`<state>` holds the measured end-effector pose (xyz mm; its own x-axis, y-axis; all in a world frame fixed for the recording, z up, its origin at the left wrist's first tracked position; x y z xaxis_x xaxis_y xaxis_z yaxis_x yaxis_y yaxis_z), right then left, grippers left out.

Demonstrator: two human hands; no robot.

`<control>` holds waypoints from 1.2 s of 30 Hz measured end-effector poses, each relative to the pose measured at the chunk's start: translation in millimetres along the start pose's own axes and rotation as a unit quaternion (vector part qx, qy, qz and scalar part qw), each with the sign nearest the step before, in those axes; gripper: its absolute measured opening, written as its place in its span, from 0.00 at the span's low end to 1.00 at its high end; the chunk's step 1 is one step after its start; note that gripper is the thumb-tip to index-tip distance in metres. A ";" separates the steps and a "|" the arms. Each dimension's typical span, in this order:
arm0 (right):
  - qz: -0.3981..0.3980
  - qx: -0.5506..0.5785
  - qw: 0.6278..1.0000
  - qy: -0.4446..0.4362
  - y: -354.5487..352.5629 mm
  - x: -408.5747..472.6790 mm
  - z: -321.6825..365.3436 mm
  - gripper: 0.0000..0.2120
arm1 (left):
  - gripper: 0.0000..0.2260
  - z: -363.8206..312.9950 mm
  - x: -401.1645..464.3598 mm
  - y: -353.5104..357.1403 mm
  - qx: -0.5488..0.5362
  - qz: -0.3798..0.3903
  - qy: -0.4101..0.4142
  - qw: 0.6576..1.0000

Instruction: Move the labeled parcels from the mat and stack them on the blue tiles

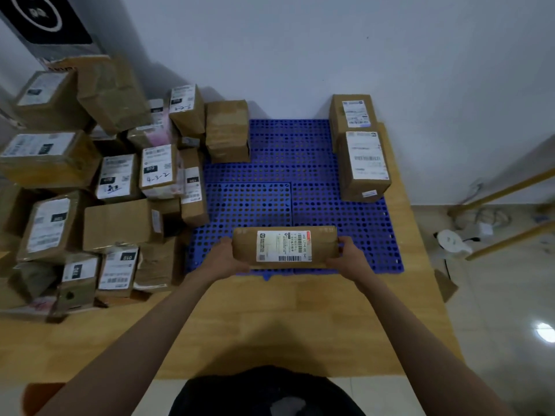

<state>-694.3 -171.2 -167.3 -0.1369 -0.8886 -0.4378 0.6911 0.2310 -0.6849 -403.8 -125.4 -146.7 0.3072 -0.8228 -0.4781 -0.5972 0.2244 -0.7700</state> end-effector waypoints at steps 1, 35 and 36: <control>-0.003 -0.002 1.000 0.003 -1.9 3.9 -4.0 0.33 | 0.38 -5.5 3.4 3.1 0.001 0.003 0.001 1.000; 0.142 0.095 0.985 -0.005 41.1 55.3 21.9 0.29 | 0.41 -90.1 70.3 61.3 0.053 0.009 0.063 0.997; 0.129 0.089 0.988 -0.008 38.5 60.6 24.7 0.28 | 0.40 -95.6 75.4 59.9 0.052 0.012 0.076 0.996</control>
<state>-658.4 -225.9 -205.8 0.0699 -0.8157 -0.5742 0.8154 0.3784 -0.4382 -487.2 -223.8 -188.4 0.1729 -0.8841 -0.4341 -0.5211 0.2919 -0.8020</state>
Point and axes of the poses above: each hand's wrist, its own x-axis towards the middle knuckle, its own y-axis out of the palm, z = x × y, the point moved 1 cm from there along x, towards the middle knuckle, and after that the axes turned 12 degrees about -z, right-handed, at the moved point
